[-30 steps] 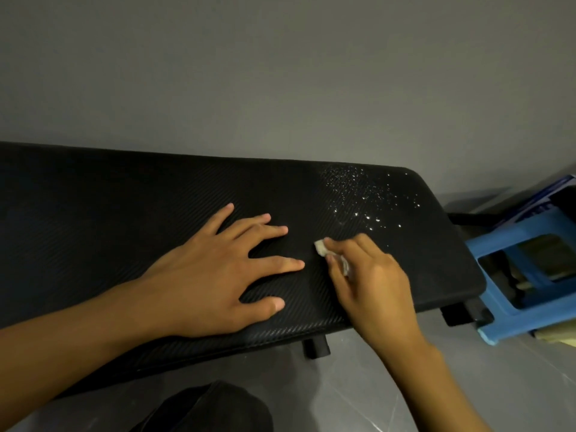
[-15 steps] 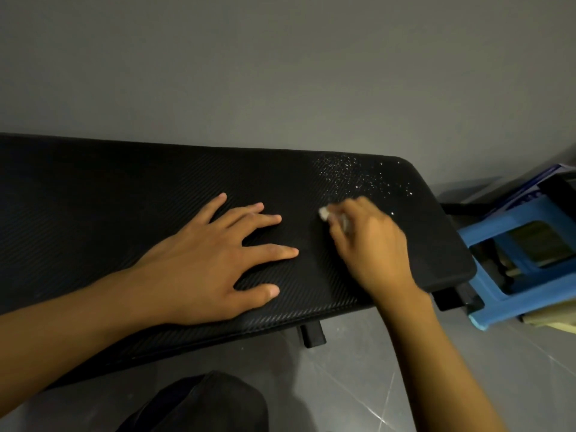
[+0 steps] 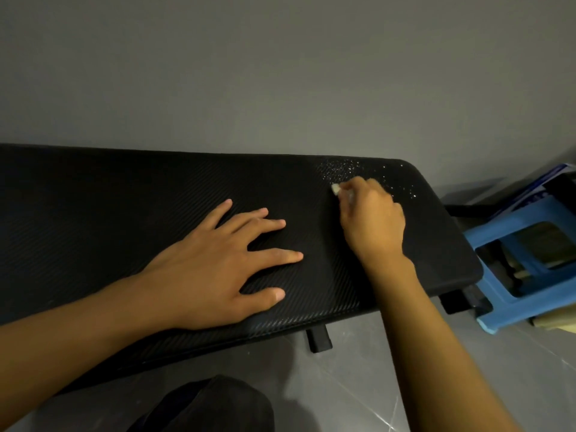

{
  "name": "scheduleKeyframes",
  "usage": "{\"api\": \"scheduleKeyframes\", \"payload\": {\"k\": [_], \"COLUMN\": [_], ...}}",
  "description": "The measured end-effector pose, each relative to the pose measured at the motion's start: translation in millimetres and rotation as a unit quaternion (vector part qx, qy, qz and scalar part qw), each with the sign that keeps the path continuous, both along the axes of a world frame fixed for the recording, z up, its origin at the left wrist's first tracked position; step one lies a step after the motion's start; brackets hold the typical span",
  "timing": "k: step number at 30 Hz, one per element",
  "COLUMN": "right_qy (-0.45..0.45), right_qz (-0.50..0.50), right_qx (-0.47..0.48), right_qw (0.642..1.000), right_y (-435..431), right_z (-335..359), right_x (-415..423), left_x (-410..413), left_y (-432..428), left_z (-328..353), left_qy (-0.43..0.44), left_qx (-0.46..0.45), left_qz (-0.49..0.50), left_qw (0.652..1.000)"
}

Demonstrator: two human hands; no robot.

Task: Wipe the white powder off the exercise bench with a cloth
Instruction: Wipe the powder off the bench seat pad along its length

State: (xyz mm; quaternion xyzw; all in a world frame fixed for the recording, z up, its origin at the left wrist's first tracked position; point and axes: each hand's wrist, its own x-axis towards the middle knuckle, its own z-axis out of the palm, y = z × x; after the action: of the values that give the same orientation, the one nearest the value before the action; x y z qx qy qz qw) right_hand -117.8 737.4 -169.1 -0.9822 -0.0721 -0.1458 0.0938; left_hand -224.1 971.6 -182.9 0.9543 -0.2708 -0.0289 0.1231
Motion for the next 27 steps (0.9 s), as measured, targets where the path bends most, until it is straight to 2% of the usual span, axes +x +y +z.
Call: {"api": "scheduleKeyframes", "payload": {"k": [2, 7, 11, 14, 16, 21, 24, 27], "right_qy": [0.001, 0.015, -0.01, 0.016, 0.022, 0.005, 0.006, 0.023], "right_qz": [-0.016, 0.131, 0.059, -0.017, -0.012, 0.107, 0.071, -0.001], "right_qx": [0.027, 0.039, -0.014, 0.005, 0.01, 0.013, -0.06, -0.042], "right_qw": [1.0, 0.991, 0.998, 1.0, 1.0, 0.994, 0.996, 0.999], "right_y": [5.8, 15.5, 7.2, 15.6, 23.9, 25.9, 22.8, 29.7], "right_z": [1.2, 0.8, -0.2, 3.4, 1.7, -0.5, 3.4, 5.9], "right_x": [8.7, -47.0, -29.7, 16.4, 24.8, -16.2, 9.9, 52.6], "left_x": [-0.5, 0.7, 0.7, 0.3, 0.5, 0.9, 1.0, 1.5], "left_y": [-0.1, -0.7, -0.3, 0.8, 0.9, -0.5, -0.7, 0.3], "left_z": [0.2, 0.4, -1.0, -0.6, -0.6, 0.9, 1.1, 1.6], "left_qy": [0.001, 0.0, 0.0, 0.001, 0.002, 0.008, 0.002, 0.008], "left_qx": [0.001, 0.01, 0.01, 0.003, -0.001, 0.002, -0.009, -0.005], "left_qz": [0.001, -0.002, 0.003, 0.002, 0.002, 0.004, 0.004, 0.005], "left_qw": [1.0, 1.0, 1.0, 1.0, 1.0, 1.0, 1.0, 1.0]}}
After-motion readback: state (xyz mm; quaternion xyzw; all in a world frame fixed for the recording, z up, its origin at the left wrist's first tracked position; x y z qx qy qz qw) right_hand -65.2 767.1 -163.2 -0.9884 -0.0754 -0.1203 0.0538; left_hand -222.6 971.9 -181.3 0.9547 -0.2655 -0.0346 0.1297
